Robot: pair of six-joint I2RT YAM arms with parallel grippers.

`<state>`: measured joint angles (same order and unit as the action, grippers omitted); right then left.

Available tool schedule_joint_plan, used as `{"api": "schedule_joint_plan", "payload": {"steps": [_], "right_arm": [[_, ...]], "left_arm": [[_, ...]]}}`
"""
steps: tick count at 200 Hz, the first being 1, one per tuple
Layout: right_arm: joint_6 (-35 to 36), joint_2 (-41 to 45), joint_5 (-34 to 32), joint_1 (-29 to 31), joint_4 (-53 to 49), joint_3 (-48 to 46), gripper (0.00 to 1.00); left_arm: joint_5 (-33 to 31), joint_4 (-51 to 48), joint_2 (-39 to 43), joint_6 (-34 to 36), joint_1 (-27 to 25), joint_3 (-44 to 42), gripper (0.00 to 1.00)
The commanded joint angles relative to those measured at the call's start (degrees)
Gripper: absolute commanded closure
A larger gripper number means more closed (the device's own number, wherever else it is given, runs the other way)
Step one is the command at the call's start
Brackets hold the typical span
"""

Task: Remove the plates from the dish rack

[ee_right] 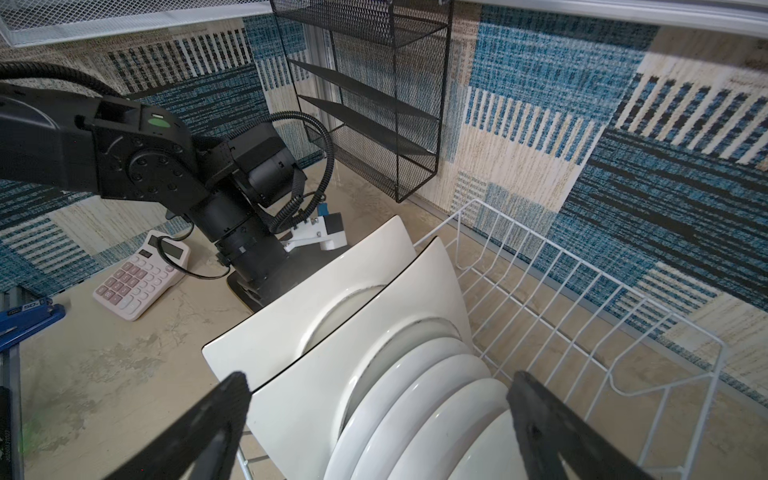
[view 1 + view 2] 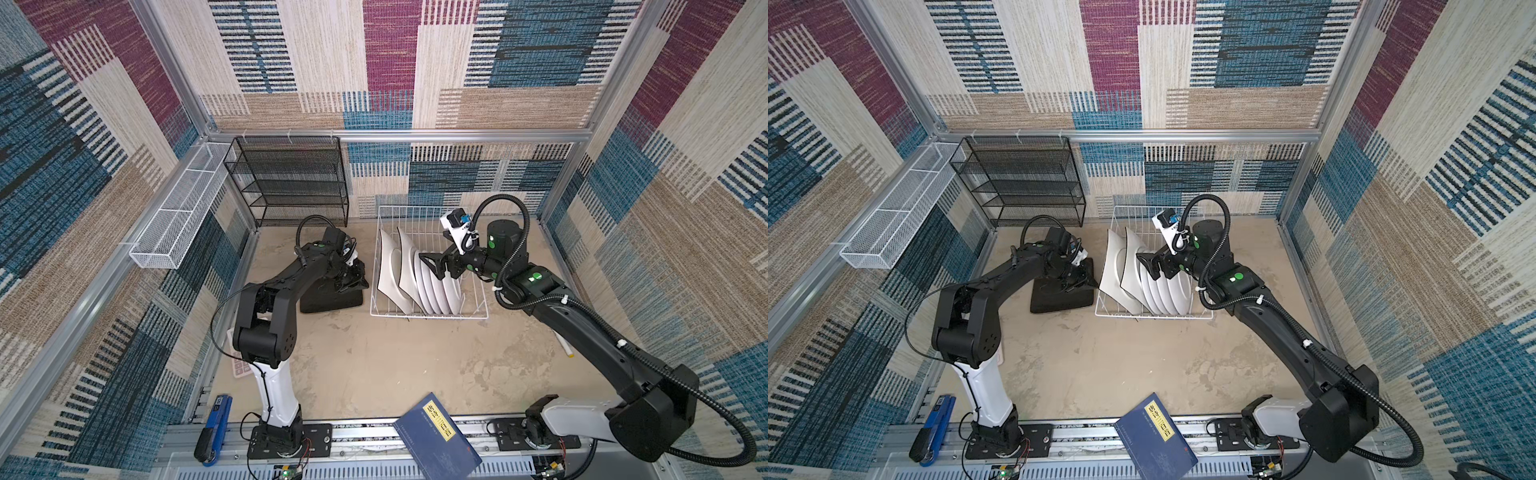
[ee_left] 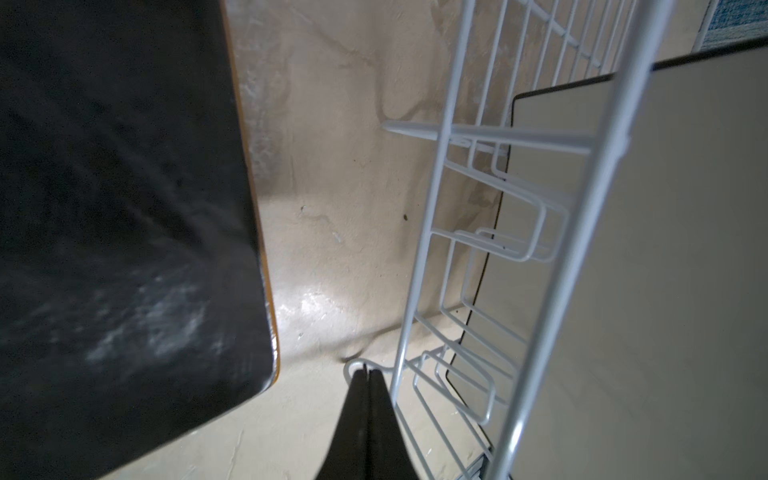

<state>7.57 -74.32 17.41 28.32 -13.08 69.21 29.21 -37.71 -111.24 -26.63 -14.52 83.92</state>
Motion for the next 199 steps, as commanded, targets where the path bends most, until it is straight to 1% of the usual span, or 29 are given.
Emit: {"api": "schedule_joint_plan", "payload": {"steps": [1, 29, 56, 96, 141, 163, 177, 199], "right_arm": [[-0.33, -0.2, -0.77, 0.07, 1.92, 0.05, 0.01], [-0.15, -0.03, -1.64, 0.03, 1.64, -0.04, 0.01], [-0.1, 0.42, -2.26, 0.1, 1.45, -0.56, 0.01], [-0.36, -0.1, -2.03, 0.08, 1.57, -0.05, 0.01], [-0.48, -0.38, -1.77, 0.05, 1.85, 0.02, 0.01], [-0.54, -0.38, -1.68, 0.03, 1.94, -0.06, 0.01], [-0.47, -0.47, -1.69, 0.11, 2.01, -0.19, 0.01], [-0.68, -0.4, -1.59, 0.07, 2.19, -0.28, 0.01]], "left_arm": [[-0.84, 1.2, -2.04, -2.43, -0.76, 1.47, 1.0], [-1.62, 0.56, -4.24, -3.41, -0.83, 1.47, 1.0], [-1.51, -0.04, -5.54, -2.86, -1.02, 1.0, 1.0], [-3.95, -3.24, -5.92, -0.48, -1.02, 1.12, 1.0], [-2.8, -5.29, -6.8, 0.32, -1.1, 1.86, 1.0], [-3.33, -5.81, -6.9, 0.69, -1.12, 1.9, 1.0], [-4.73, -7.04, -6.97, 1.23, -1.12, 2.28, 1.0], [-4.56, -7.27, -6.65, 1.67, -1.12, 1.75, 1.0]]}}
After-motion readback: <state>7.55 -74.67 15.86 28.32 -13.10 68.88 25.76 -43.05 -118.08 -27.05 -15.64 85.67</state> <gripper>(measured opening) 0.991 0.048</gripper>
